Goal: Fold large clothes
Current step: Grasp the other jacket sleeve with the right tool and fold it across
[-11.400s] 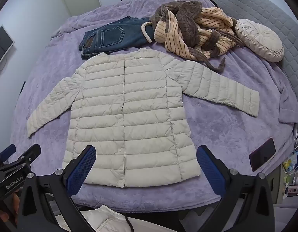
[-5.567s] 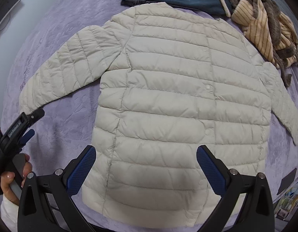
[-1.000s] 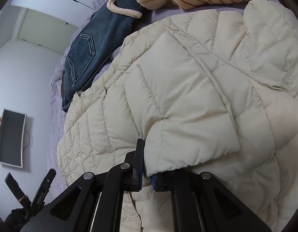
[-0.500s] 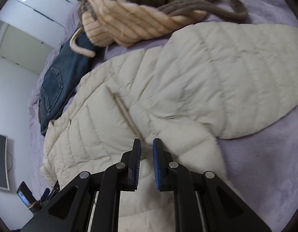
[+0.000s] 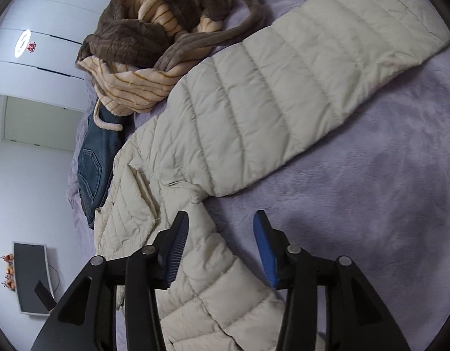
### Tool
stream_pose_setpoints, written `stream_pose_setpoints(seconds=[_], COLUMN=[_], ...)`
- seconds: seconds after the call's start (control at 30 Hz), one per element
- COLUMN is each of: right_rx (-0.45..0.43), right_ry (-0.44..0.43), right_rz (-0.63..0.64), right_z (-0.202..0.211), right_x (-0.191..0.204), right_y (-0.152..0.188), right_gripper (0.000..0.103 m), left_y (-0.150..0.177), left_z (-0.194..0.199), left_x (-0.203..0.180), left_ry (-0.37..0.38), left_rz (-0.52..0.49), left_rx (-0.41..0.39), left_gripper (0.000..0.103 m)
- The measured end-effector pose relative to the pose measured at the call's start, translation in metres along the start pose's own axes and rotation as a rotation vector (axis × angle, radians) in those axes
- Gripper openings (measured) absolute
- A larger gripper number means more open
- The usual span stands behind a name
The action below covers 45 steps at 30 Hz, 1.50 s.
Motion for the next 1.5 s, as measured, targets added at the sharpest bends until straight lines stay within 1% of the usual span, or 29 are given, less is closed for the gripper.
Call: stream_pose_setpoints(seconds=[0.07,0.17,0.27,0.33,0.4,0.43,0.53,0.67,0.73,0.77,0.8,0.83,0.87,0.93,1.07,1.23,1.33,1.5], right_rx=[0.004,-0.016,-0.053,-0.072,-0.089,-0.098,-0.117,-0.125,-0.127,-0.132,-0.142,-0.149,-0.158,-0.188,-0.213,-0.21,-0.191,-0.155], right_ry=[0.016,0.027,0.041,0.046,0.039,0.034,-0.001,-0.068,-0.097,-0.119,-0.146,-0.169,-0.189,-0.249,-0.337,-0.39,-0.408,-0.426], right_rz=[-0.028,-0.102,-0.164,-0.188,-0.212,-0.226,-0.264,-0.307,-0.327,-0.341,-0.354,-0.364,-0.37,-0.369,-0.284,-0.106,-0.006,0.138], right_z=[0.008,0.02,0.031,0.039,0.045,0.046,0.047,0.034,0.028,0.026,0.026,0.026,0.026,0.03,0.042,0.047,0.043,0.027], right_x=[-0.02,-0.055,-0.089,-0.109,-0.125,-0.131,-0.148,-0.151,-0.151,-0.152,-0.152,-0.151,-0.15,-0.144,-0.114,-0.055,-0.016,0.044], right_y=[-0.003,-0.012,-0.024,-0.033,-0.042,-0.048,-0.06,-0.073,-0.078,-0.08,-0.081,-0.083,-0.086,-0.092,-0.109,-0.13,-0.136,-0.138], right_gripper=[0.054,0.054,0.054,0.054,0.054,0.054,0.054,0.054,0.054,0.051,0.043,0.022,0.011,0.008,0.007,0.007,0.007,0.007], left_y=[0.009,0.019,0.021,0.018,0.014,0.014,0.023,0.04,0.044,0.044,0.045,0.046,0.047,0.047,0.047,0.048,0.044,0.033], left_z=[-0.003,-0.015,-0.03,-0.037,-0.046,-0.052,-0.076,-0.091,-0.097,-0.1,-0.103,-0.104,-0.104,-0.105,-0.105,-0.106,-0.103,-0.093], left_x=[-0.039,-0.09,-0.13,-0.149,-0.165,-0.172,-0.19,-0.205,-0.207,-0.207,-0.206,-0.207,-0.207,-0.208,-0.209,-0.209,-0.202,-0.181], left_ry=[0.05,0.088,0.108,0.127,0.111,0.099,0.128,0.149,0.14,0.13,0.123,0.119,0.114,0.107,0.105,0.111,0.14,0.223], left_rz=[-0.017,-0.015,0.038,0.082,0.096,0.094,0.071,0.001,-0.012,-0.016,-0.017,-0.019,-0.024,-0.03,-0.032,-0.042,-0.023,0.07], left_rx=[0.026,0.065,0.096,0.094,0.062,0.058,0.122,0.13,0.135,0.139,0.142,0.142,0.14,0.137,0.132,0.132,0.134,0.154], left_gripper=[0.102,0.102,0.102,0.102,0.102,0.102,0.102,0.102,0.102,0.102,0.102,0.102,0.102,0.102,0.102,0.102,0.102,0.102])
Point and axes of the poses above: each gripper's, at about its wrist camera, not at the fingertips, and z roughly against the way its jaws point, x to its left, y to its underside, the point moved 4 cm from there along -z, roughly the way its jaws point, and after that the axes turned 14 degrees about z, right-handed, at the moved point
